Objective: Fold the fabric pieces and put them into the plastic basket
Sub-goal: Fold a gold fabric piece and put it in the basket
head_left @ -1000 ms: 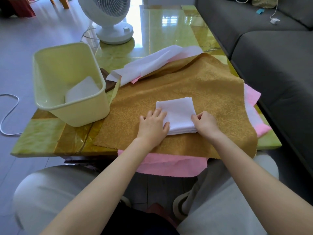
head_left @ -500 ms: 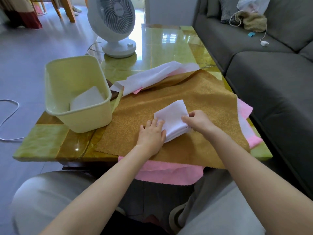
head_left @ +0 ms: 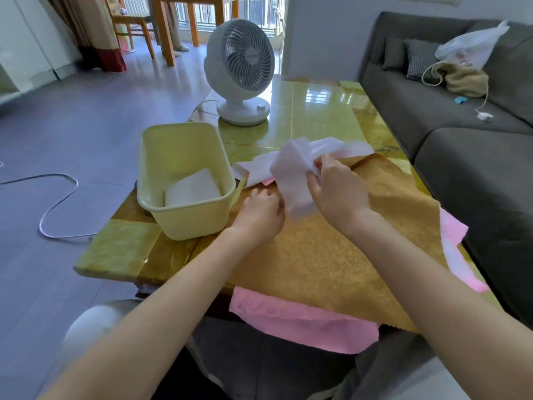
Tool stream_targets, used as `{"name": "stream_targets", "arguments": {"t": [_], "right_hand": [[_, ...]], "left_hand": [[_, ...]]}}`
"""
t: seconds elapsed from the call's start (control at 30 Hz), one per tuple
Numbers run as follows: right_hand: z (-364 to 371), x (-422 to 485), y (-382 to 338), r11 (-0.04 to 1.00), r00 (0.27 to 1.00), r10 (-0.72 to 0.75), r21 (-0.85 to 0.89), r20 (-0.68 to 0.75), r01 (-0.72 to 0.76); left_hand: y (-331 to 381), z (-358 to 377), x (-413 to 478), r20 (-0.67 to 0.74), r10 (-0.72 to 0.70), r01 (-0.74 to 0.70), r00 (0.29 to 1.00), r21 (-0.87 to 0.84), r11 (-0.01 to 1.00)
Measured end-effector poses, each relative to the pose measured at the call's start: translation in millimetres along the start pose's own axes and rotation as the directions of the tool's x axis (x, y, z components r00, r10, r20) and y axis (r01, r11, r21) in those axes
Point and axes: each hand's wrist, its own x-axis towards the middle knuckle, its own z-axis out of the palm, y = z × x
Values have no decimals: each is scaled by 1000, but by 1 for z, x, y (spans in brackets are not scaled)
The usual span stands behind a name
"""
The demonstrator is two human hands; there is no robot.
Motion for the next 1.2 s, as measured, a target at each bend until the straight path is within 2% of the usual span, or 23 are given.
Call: {"name": "stream_targets", "arguments": {"t": [0.1, 0.23, 0.37, 0.43, 0.53, 0.7, 0.83, 0.93, 1.1, 1.2], "right_hand": [[3, 10, -23, 997, 992, -77, 23, -97, 80], [3, 20, -57, 982, 972, -139, 103, -190, 161], [10, 29, -88, 955, 961, -176, 200, -213, 219], [15, 33, -102, 946, 957, -201, 211, -211, 246], [21, 40, -120, 933, 947, -236, 223, -216, 283], [27, 48, -145, 913, 934, -285, 235, -215, 333], [47, 52, -152, 912, 975, -208, 345, -72, 220], [68, 59, -151, 947, 979, -179, 284, 94, 146], [96, 71, -154, 967, 944, -74, 253, 323, -11], [106, 77, -156, 955, 886, -42, 280, 463, -101]], "left_hand": [[-21, -44, 6, -219, -61, 49, 974, -59, 997], [-72, -92, 5, -371, -224, 249, 901, 20, 968], [-125, -103, -11, -305, -464, 517, 832, 120, 848], [-141, -99, -21, -243, -537, 576, 808, 133, 806], [-154, -92, -30, -195, -566, 587, 801, 77, 806], [-166, -89, -29, -229, -555, 553, 799, -83, 829], [-174, -87, -32, -234, -554, 519, 799, -196, 832], [-175, -86, -37, -242, -537, 493, 808, -223, 841], [-176, -84, -38, -231, -533, 499, 814, -192, 845], [-174, -84, -41, -228, -534, 506, 814, -172, 845]]}}
